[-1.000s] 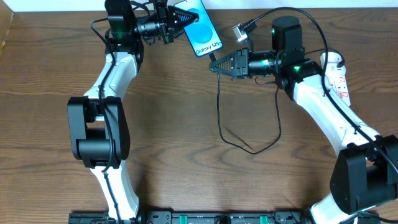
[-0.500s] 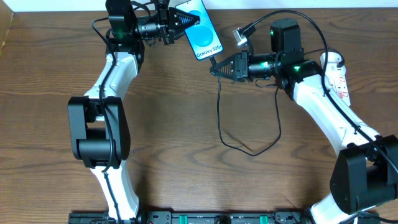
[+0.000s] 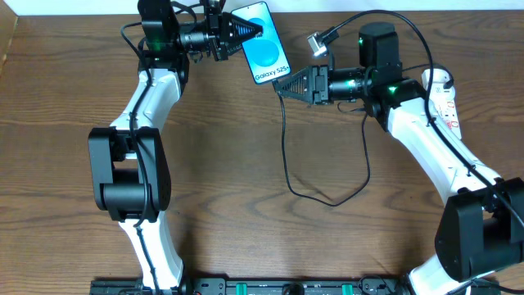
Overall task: Plug charger to phone and switch on socket
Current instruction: 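Open the right gripper off the plug and lower the phone with the left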
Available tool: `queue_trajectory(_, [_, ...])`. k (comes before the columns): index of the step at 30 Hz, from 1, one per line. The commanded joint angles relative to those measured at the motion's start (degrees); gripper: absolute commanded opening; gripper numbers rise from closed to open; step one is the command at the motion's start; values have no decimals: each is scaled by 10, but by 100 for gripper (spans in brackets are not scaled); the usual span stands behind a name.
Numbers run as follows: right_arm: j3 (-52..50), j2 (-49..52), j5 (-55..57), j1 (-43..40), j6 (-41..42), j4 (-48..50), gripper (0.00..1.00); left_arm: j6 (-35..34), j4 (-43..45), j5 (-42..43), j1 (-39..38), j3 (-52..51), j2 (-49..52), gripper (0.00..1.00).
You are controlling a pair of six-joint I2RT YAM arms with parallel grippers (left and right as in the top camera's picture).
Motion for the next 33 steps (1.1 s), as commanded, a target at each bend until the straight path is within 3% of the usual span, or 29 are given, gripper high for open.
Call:
queue_trajectory(1, [4, 5, -20, -16, -7, 4, 44, 35, 4, 20, 2, 5, -14, 7])
queue_trajectory(9, [4, 5, -11, -59, -16, 0, 54, 90, -49, 17, 2, -15, -14, 7])
queue_trajectory(13, [4, 5, 45, -69, -49, -41, 57, 116, -90, 10, -1, -30, -14, 7])
queue_trajectory(27, [4, 5, 199, -71, -145, -193, 56, 146, -118, -41, -30, -55, -13, 7])
queue_trajectory(33, [4, 5, 224, -70, -156, -223, 56, 175, -188, -132, -41, -55, -13, 7])
